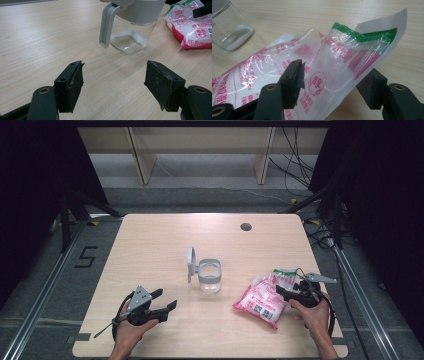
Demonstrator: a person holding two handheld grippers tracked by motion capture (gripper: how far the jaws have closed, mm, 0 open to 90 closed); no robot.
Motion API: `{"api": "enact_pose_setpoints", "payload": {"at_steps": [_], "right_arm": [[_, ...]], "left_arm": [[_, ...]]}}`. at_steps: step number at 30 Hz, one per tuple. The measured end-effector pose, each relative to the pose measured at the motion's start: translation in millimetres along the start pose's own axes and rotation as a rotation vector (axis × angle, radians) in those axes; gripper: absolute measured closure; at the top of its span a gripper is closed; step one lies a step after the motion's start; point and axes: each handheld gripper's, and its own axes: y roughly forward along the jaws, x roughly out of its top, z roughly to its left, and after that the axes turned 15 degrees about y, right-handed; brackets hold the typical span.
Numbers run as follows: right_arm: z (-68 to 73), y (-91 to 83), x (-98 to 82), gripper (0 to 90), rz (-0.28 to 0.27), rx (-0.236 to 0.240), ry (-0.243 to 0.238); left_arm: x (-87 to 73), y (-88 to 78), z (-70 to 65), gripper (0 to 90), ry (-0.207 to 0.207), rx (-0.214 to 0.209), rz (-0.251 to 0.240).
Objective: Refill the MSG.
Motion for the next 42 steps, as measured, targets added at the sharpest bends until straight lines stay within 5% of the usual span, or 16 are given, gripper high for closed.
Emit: {"api": "enact_pose_setpoints", "payload": {"at_steps": [2,8,10,14,16,20,21,23,24,25,28,31,36,38,41,42], "right_arm": [[-4.3,2.2,1.3,46.0,-0.013,-0.004,-0.043],[-5.7,3.3,2.8,56.4,-0.017,0.009,-0.040],[-2.4,2.9,1.2,58.2,0.001,0.020,0.013],[-1.2,3.4,1.3,65.7,0.002,0.029,0.002],[-1.3,5.0,1.6,68.9,-0.003,0.019,-0.017],[-0.1,4.5,1.3,76.2,0.004,0.020,-0.050],[-1.6,5.0,2.2,78.2,0.001,0.017,-0.084],[1.3,5.7,0.5,81.1,0.002,0.040,-0.058],[-1.0,7.2,1.2,82.5,0.002,0.036,-0.094],[-0.2,7.4,1.2,83.4,0.005,0.032,-0.090],[-0.2,6.4,1.2,87.9,0.002,0.047,-0.101],[1.9,4.3,1.3,89.4,0.016,0.041,-0.105],[6.8,2.3,0.6,90.0,0.006,0.033,-0.109],[6.9,2.6,2.5,90.0,-0.021,0.040,-0.156],[16.7,-0.1,2.1,90.0,-0.033,0.039,-0.152],[16.2,-1.2,3.5,90.0,-0.045,0.048,-0.194]], "left_arm": [[2.4,-1.1,-1.2,29.8,0.011,0.001,-0.001],[3.2,-1.3,-3.4,29.8,0.022,-0.004,-0.005],[2.9,-1.1,-3.5,29.8,0.020,-0.006,-0.008],[2.7,-0.3,-2.8,29.8,0.039,-0.010,-0.007],[2.2,0.8,-4.5,29.8,0.016,-0.009,-0.005],[2.1,1.7,-5.8,29.8,0.019,-0.011,-0.009],[2.2,1.0,-3.9,29.8,0.049,-0.016,0.001],[2.1,1.2,-4.3,29.8,0.045,-0.015,0.001],[2.0,1.3,-4.3,29.9,0.043,-0.015,0.001],[1.6,2.6,-6.2,29.9,0.008,-0.016,-0.013],[2.0,1.3,-4.7,29.9,0.044,-0.014,0.001],[1.9,2.9,-7.3,29.9,0.014,-0.016,-0.015],[1.6,2.3,-6.5,30.0,0.028,-0.024,-0.003],[1.6,2.4,-6.7,30.0,0.027,-0.024,-0.005],[1.5,3.6,-8.2,30.0,0.011,-0.023,-0.014],[1.4,3.2,-8.0,30.0,0.018,-0.020,-0.006]]}}
